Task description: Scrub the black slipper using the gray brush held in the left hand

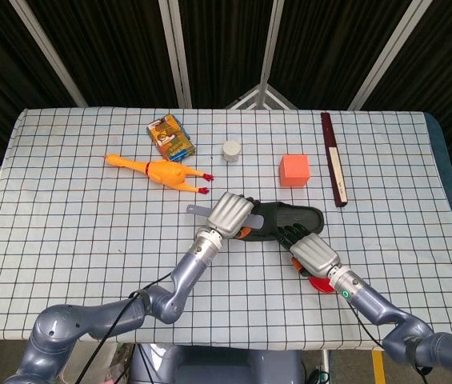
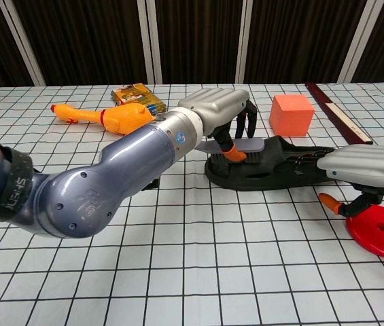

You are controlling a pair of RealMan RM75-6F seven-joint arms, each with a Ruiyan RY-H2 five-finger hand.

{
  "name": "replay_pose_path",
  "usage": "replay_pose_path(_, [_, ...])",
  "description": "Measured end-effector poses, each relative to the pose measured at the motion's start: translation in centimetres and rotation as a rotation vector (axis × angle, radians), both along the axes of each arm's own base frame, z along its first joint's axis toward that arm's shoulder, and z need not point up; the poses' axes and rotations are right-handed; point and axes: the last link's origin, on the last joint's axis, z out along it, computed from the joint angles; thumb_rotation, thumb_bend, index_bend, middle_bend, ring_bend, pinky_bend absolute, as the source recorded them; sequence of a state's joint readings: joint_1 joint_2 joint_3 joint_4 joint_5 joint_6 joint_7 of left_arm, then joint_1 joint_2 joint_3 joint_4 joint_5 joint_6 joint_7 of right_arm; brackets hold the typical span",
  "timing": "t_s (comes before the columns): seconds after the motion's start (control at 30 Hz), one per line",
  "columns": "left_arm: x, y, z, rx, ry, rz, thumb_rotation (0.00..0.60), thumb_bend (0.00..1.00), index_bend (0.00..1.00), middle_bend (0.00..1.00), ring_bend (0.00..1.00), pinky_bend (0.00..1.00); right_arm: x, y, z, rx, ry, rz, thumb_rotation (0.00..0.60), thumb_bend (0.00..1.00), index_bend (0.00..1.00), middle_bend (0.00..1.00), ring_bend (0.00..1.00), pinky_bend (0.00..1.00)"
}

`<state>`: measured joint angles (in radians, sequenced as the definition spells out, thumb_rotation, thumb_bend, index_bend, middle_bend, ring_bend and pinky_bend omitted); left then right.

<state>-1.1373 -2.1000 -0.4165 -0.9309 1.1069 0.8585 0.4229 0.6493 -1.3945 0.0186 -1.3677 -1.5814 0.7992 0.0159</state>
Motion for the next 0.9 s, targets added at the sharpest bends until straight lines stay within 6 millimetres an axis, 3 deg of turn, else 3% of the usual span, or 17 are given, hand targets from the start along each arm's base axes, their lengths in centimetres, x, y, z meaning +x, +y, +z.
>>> replay_pose_path(0.57, [2.8, -0.3, -1.1, 0.039, -0.068, -0.064, 0.6, 0.45, 0.54, 0.62, 0.51, 0.6, 0.2, 0.4, -0.4, 0.015, 0.012, 0.011, 0.6, 0.75, 0.0, 0.0, 0.0, 0.08])
replay_pose_path(0.9, [2.2, -0.5, -1.7, 0.05, -0.008, -0.077, 0.6, 0.46, 0.54, 0.62, 0.51, 0.6, 0.5, 0.4, -0.1, 0.011, 0.01, 0.02, 0.6, 0.75, 0.0, 0.0, 0.0, 0.08])
